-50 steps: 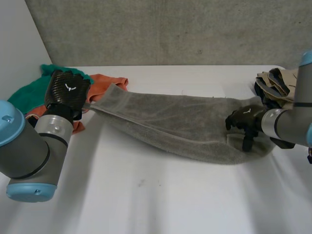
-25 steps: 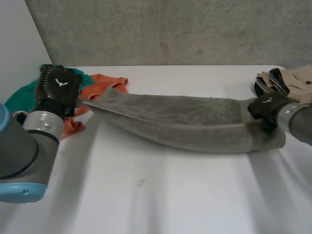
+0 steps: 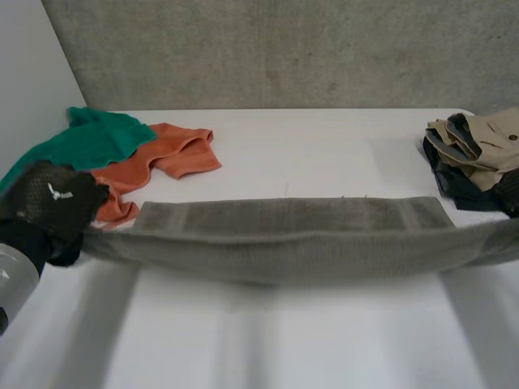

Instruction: Fold the laundry.

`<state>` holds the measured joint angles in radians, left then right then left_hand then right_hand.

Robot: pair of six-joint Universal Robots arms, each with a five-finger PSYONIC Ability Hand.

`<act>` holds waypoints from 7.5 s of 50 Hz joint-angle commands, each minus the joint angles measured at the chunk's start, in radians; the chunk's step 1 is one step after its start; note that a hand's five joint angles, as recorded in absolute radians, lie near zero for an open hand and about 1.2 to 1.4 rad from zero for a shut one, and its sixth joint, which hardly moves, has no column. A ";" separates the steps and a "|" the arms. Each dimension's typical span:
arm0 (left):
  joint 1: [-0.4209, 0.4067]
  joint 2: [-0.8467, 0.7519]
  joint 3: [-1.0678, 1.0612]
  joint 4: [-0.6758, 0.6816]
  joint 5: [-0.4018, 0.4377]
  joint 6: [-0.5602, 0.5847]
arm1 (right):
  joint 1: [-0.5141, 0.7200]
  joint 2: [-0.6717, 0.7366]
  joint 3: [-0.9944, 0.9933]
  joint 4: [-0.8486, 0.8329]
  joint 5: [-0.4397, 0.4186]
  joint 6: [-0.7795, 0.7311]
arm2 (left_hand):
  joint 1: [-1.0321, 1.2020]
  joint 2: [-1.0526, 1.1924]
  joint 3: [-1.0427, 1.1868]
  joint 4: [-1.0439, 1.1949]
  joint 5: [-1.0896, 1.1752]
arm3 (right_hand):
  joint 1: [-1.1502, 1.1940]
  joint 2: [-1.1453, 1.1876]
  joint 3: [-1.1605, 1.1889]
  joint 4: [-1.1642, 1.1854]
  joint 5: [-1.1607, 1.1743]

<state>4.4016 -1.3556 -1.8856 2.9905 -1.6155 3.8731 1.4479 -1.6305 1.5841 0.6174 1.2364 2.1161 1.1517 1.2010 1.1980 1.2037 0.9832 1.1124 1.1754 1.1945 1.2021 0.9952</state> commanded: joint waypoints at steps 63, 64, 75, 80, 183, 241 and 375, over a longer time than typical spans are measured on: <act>-0.185 -0.513 0.163 0.496 -0.188 -0.021 | 0.006 0.500 0.174 -0.723 -0.038 0.252 | -0.977 -1.026 -1.023 -1.029 -0.983 | -0.502 -0.565 -0.584 -0.592 -0.560; -0.185 -0.513 0.163 0.496 -0.188 -0.021 | 0.006 0.521 0.169 -0.731 -0.037 0.252 | -0.977 -1.026 -1.023 -1.029 -0.983 | -0.450 -0.513 -0.532 -0.539 -0.507; -0.188 -0.484 0.157 0.493 -0.190 -0.026 | -0.095 0.546 0.126 -0.806 0.181 0.188 | -0.977 -1.026 -1.023 -1.029 -0.983 | 0.284 0.221 0.202 0.194 0.227; -0.188 -0.429 0.149 0.484 -0.188 -0.026 | -0.148 0.472 0.132 -0.824 0.232 -0.002 | -0.977 -1.026 -1.023 -1.029 -0.983 | 0.284 0.221 0.202 0.194 0.227; -0.504 -0.732 0.493 0.339 -0.148 -0.452 | 0.598 0.538 -0.157 -0.587 0.087 0.978 | -0.950 -0.999 -0.996 -1.002 -0.956 | -0.938 -1.001 -1.020 -1.028 -0.995; -0.404 -0.510 0.445 0.147 0.075 -0.432 | 0.836 0.567 0.307 -1.303 0.215 0.499 | -0.938 -0.988 -0.984 -0.990 -0.944 | -0.464 -0.527 -0.546 -0.553 -0.521; -0.393 -0.462 0.419 0.240 0.085 -0.446 | -0.245 1.166 -0.604 -1.529 -0.420 0.941 | -0.932 -0.982 -0.979 -0.984 -0.938 | 0.253 0.190 0.171 0.163 0.196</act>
<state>4.0096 -1.8128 -1.4649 3.2306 -1.5305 3.4275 1.2351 -0.4194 0.8802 -0.8942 0.8960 3.0652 0.1919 0.2037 0.2110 0.2037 0.0495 1.0127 1.1270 1.1462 1.1850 0.9345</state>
